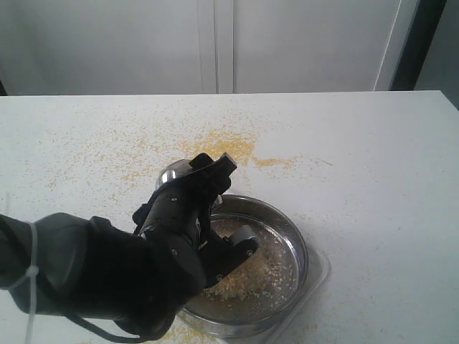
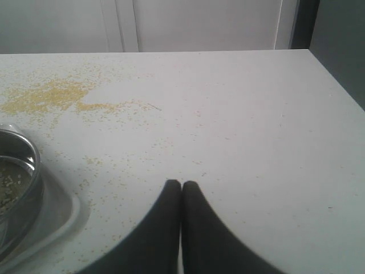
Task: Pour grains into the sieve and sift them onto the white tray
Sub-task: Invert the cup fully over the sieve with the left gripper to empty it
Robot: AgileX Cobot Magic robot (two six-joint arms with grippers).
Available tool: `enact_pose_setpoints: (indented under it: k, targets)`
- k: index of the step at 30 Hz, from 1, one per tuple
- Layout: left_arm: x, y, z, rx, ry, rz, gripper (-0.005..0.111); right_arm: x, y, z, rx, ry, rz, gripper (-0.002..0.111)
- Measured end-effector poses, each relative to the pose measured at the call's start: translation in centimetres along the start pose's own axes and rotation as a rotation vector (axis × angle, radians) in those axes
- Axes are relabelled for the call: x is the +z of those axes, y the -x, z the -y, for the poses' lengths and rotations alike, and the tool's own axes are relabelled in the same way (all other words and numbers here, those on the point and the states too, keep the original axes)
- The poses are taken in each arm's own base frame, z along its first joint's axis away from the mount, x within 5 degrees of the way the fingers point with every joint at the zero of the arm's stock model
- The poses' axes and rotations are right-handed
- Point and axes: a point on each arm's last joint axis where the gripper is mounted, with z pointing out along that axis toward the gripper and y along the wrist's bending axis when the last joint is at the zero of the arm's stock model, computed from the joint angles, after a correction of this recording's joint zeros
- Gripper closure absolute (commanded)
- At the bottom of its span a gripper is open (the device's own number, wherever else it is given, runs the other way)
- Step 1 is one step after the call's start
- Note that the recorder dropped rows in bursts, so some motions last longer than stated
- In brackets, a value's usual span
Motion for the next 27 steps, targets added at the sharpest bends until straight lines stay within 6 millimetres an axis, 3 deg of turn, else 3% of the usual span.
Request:
enact_pose_setpoints:
  k: [9, 16, 27]
  targets:
    - [-1.1, 1.0, -0.4, 0.022, 0.034, 0.015, 0.107, 0.0, 0.0, 0.0, 0.0, 0.0, 0.0, 0.108]
    - [-1.3, 0.6, -2.1, -0.028, 0.068, -0.014, 0.107, 0.0, 0.0, 0.0, 0.0, 0.0, 0.0, 0.108]
    - [-1.5, 1.1, -2.2, 0.099, 0.073, -0.051, 0.107, 0.0, 0.0, 0.0, 0.0, 0.0, 0.0, 0.108]
